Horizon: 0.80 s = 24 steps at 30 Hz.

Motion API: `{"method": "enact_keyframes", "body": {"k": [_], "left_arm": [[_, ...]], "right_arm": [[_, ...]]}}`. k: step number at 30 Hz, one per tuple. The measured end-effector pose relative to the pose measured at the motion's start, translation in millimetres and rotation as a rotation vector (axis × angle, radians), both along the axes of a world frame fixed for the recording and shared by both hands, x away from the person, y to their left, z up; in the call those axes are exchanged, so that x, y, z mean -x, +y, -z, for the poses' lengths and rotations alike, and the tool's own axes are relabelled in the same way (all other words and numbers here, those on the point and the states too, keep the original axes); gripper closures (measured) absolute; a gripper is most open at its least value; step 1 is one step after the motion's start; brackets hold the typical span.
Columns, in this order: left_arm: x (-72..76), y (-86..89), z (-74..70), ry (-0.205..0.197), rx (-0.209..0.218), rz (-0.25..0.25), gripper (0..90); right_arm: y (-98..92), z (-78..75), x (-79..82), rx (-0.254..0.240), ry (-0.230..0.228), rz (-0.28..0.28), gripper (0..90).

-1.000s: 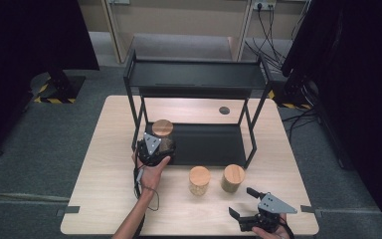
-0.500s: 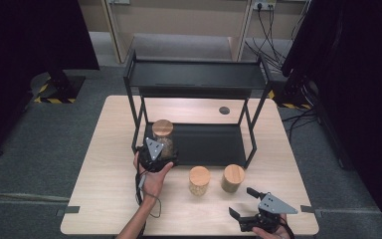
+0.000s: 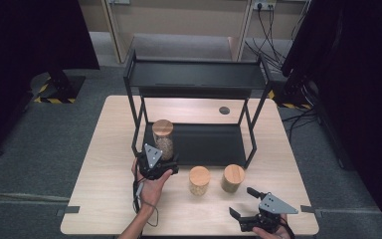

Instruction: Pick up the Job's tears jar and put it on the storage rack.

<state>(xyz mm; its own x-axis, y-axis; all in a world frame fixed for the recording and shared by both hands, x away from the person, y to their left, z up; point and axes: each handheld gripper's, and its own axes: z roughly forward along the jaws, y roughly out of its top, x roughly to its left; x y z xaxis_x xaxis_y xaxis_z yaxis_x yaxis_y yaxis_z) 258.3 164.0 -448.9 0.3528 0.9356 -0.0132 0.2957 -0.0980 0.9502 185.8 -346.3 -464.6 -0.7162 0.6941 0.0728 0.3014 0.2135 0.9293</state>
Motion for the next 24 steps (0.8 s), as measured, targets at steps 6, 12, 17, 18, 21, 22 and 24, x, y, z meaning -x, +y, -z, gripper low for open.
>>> {"method": "enact_keyframes", "body": {"k": [6, 12, 17, 18, 21, 22, 24], "left_arm": [[11.8, 5.7, -1.2, -0.011, 0.012, 0.031, 1.9], [23.1, 11.4, -2.7, -0.028, 0.015, 0.053, 1.9], [30.4, 15.0, -3.2, -0.036, 0.022, 0.065, 1.9], [32.2, 16.0, -3.5, -0.038, 0.022, 0.068, 1.9], [35.2, 17.0, -3.5, -0.041, 0.025, 0.071, 1.9], [36.6, 17.6, -3.5, -0.043, 0.025, 0.073, 1.9], [40.7, 18.9, -3.7, -0.046, 0.021, 0.078, 1.9]], "right_arm": [[0.3, -0.1, 0.2, 0.000, 0.000, 0.001, 3.1], [0.1, -0.1, 0.3, -0.001, -0.001, 0.002, 3.1], [0.3, -0.2, 0.6, 0.000, -0.003, 0.001, 3.1], [0.3, -0.2, 0.6, 0.000, -0.002, 0.001, 3.1], [0.2, -0.1, 0.5, 0.000, -0.002, 0.002, 3.1], [0.2, -0.1, 0.5, 0.000, -0.001, 0.002, 3.1], [0.4, -0.1, 0.6, 0.000, -0.002, 0.001, 3.1]]}}
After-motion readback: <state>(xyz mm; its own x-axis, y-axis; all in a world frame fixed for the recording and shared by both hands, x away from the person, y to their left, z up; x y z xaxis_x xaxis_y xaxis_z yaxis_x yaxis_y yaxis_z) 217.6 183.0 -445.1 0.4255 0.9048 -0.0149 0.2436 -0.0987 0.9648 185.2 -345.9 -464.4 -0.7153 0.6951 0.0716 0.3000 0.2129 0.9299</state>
